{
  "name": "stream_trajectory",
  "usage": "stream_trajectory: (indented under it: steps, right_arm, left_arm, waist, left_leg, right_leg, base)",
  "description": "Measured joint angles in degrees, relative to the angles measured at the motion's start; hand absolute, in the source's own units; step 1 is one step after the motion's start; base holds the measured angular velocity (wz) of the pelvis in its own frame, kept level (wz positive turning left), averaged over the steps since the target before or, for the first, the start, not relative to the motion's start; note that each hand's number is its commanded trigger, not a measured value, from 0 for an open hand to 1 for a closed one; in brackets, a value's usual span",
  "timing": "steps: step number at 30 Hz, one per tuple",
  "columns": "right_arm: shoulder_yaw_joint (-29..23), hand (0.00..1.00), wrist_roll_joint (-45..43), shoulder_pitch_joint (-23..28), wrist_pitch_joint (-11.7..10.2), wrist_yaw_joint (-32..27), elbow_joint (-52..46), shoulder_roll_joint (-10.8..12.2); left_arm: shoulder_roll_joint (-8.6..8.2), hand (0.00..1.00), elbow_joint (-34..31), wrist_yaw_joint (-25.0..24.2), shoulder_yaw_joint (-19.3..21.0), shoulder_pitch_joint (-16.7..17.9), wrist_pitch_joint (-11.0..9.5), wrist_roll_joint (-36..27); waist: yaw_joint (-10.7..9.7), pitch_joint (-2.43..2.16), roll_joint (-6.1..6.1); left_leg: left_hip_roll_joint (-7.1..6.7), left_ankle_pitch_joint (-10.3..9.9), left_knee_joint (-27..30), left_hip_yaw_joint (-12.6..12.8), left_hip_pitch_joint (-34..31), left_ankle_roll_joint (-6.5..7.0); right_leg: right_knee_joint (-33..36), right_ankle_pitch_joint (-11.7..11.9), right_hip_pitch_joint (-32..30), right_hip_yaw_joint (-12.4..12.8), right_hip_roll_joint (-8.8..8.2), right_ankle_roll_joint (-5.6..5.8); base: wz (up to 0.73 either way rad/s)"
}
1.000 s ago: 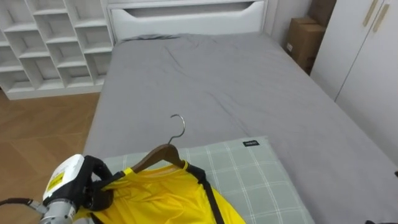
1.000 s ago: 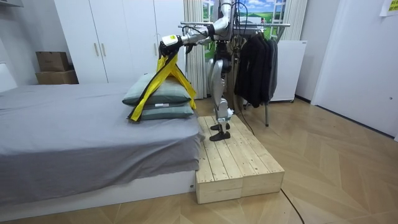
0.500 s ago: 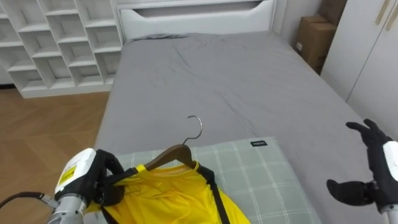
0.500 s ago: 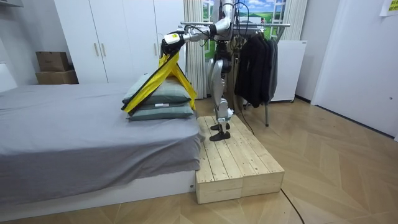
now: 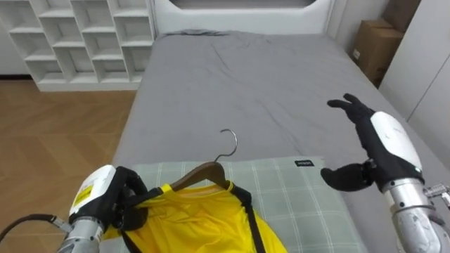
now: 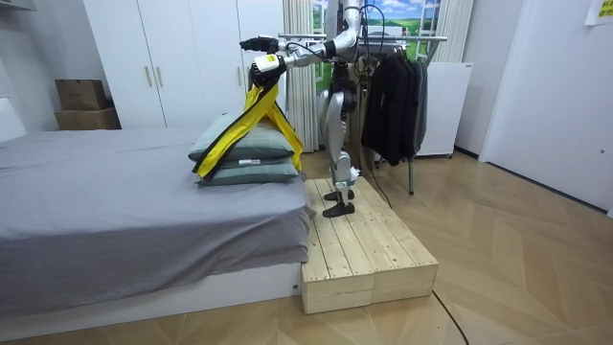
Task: Hang clothes
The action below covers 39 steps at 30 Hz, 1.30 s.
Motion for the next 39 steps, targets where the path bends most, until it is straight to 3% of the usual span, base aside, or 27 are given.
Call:
stream_trajectory:
  steps: [11,16,20,31,39]
  right_arm:
    - [4.99,0.0,0.82,-2.3,-0.22,5.42,0.08,0.03]
    - [5.53,0.0,2.74,-2.45,-0.5,8.6,2.64,0.29]
    - [6.4,0.0,3.63,-2.45,-0.49,10.6,2.73,0.69]
    - [6.58,0.0,3.61,-3.05,-0.49,12.64,9.05,4.97]
    - [7.19,0.0,3.57,-3.28,-0.57,12.63,12.01,5.51]
  left_arm:
    - [-0.35,1.0,-1.72,-1.76,-2.51,-0.04,-1.47,-2.69]
    - [-2.95,1.0,-2.2,-1.94,-2.55,-1.82,-1.48,-2.02]
    - [-3.81,1.0,-3.61,-1.94,-2.87,-1.92,-1.47,-1.92]
    - [-4.11,1.0,-6.13,-3.34,-4.54,-1.91,-1.69,-0.44]
    - [-4.28,1.0,-6.83,-3.35,-4.46,-1.92,-1.87,-1.03]
  waist:
    - [0.52,0.02,0.01]
    - [2.03,0.05,0.04]
    - [2.1,0.07,0.01]
    - [2.71,0.3,-0.32]
    - [3.16,0.39,-0.46]
  left_leg:
    - [-0.19,0.01,0.03,-1.1,-0.06,-0.01]
    - [-0.25,0.01,0.03,-1.49,-0.32,-0.01]
    - [-0.3,0.01,0.0,-1.77,-0.31,-0.01]
    - [-0.39,0.02,-0.03,-1.75,-0.16,-0.02]
    - [-0.4,0.02,-0.01,-1.98,-0.11,-0.02]
  right_leg:
    - [-0.98,0.14,0.8,-0.39,0.06,0.12]
    - [-0.99,0.14,0.63,-0.5,0.05,0.12]
    - [-1.03,0.14,0.69,-0.58,0.05,0.12]
    - [-1.9,0.14,1.24,-0.53,0.01,0.12]
    - [-1.9,0.14,1.42,-1.88,-0.08,0.12]
  base:
    - [0.04]
    - [0.03]
    - [0.04]
    - [0.0]
    - [0.02]
